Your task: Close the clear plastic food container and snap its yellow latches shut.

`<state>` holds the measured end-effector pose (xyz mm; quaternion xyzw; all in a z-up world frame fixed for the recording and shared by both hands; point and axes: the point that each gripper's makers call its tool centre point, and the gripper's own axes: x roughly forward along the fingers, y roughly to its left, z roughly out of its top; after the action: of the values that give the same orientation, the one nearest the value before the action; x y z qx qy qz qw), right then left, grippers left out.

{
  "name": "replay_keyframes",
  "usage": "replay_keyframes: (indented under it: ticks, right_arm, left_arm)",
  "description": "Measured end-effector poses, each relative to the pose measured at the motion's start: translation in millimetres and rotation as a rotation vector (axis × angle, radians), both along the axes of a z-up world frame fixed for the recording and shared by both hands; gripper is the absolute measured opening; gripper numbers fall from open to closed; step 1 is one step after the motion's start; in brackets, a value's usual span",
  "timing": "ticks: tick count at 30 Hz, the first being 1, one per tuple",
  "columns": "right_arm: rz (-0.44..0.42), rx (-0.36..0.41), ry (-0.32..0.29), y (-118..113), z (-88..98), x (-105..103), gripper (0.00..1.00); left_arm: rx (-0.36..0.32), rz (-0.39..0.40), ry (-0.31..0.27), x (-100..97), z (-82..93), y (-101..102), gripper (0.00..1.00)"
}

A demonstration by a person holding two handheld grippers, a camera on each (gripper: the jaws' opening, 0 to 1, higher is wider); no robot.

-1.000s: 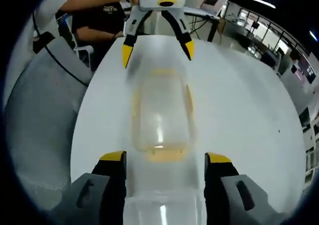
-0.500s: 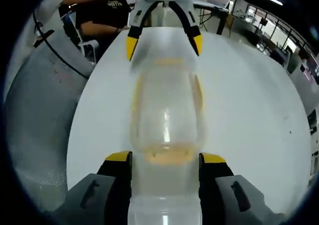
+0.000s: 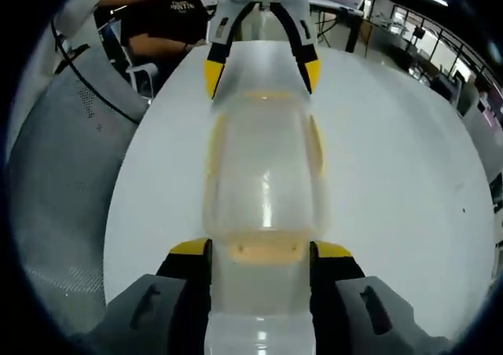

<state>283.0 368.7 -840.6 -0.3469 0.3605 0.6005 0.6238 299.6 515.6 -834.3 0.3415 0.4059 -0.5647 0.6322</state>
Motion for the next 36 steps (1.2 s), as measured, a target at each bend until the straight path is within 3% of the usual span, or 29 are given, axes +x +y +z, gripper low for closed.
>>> replay_keyframes:
  ticks: [4,12,28,36]
  right_arm:
    - [0.0,-0.001,-0.002,-0.1,0.2,1.2,0.43]
    - [0.006,-0.004,0.0,0.5,-2.1,1.3,0.41]
    - [0.016,-0.018,-0.007,-0.6,-5.1,3.3,0.38]
    - [0.022,-0.023,-0.008,-0.9,-6.2,3.8,0.38]
  left_arm:
    - [0.009,-0.015,0.003,0.9,-1.1,1.0,0.7]
    - [0.024,-0.07,0.01,-0.5,-0.4,3.1,0.49]
    - [0.044,-0.097,0.018,1.6,-1.5,6.8,0.35]
    - [0.052,-0.107,0.033,-2.0,-2.6,7.7,0.38]
